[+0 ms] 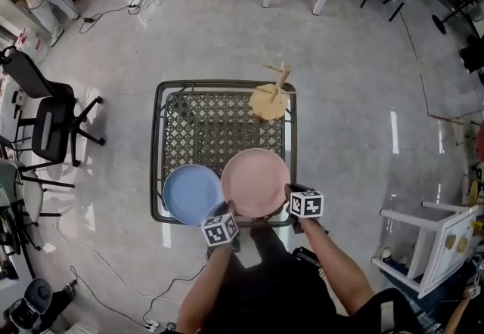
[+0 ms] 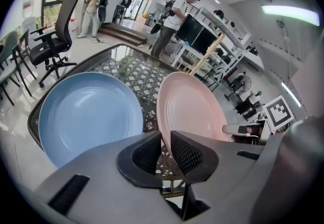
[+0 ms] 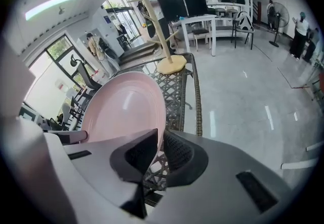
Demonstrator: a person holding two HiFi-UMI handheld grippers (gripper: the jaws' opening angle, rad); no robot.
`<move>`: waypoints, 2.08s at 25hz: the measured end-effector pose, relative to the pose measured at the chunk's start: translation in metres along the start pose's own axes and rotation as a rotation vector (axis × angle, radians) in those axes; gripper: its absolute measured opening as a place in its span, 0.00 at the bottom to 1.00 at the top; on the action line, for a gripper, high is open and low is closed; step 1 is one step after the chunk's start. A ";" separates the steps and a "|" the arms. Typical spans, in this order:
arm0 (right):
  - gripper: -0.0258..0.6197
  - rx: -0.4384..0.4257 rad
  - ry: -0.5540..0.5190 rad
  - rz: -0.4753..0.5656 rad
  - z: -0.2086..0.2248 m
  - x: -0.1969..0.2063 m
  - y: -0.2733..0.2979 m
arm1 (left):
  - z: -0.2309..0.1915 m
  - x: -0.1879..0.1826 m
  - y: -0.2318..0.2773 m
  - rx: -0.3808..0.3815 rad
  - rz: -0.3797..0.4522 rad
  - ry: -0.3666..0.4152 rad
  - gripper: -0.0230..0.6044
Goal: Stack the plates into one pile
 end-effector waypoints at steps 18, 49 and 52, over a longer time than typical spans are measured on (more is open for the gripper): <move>0.10 -0.067 -0.050 0.013 -0.138 0.023 0.015 | -0.112 -0.004 -0.088 -0.048 0.074 -0.049 0.14; 0.10 0.004 -0.063 -0.133 -0.215 0.086 0.095 | -0.227 0.052 -0.085 -0.071 -0.069 -0.166 0.13; 0.10 0.008 -0.067 -0.144 -0.215 0.087 0.100 | -0.229 0.052 -0.082 -0.072 -0.081 -0.170 0.14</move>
Point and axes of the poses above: the fingertips, and each gripper's own axes: y forward along the fingers, z to its right, x out of its underside, the point moved 9 cm from there along -y, backward along the fingers, and after that the axes turned 13 degrees about y, right-handed, at the moved point
